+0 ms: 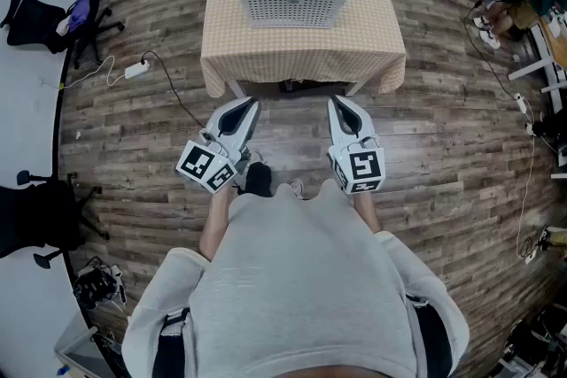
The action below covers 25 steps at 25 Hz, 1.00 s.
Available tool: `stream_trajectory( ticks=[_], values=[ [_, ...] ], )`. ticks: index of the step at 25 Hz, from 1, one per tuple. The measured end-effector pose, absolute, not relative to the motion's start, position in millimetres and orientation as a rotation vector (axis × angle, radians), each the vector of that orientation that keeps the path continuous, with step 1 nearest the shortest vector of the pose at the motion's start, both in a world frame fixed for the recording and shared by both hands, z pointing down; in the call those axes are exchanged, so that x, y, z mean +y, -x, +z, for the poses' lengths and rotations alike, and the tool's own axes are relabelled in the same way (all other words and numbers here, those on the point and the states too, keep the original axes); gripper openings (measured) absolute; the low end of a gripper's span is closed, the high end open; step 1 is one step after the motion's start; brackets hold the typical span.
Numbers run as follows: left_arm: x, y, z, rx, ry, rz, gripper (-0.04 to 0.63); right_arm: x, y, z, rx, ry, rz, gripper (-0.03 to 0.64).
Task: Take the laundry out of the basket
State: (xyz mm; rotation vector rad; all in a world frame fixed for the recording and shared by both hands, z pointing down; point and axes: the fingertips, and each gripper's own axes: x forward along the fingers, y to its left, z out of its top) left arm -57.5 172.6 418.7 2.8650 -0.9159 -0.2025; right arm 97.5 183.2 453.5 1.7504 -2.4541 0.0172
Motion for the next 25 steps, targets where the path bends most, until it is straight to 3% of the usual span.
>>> stream_trajectory(
  ticks=[25],
  values=[
    [106,80,435,-0.857,-2.827,-0.209,0.008,125,-75,454,-2.487,-1.798,0.068,0.0]
  ],
)
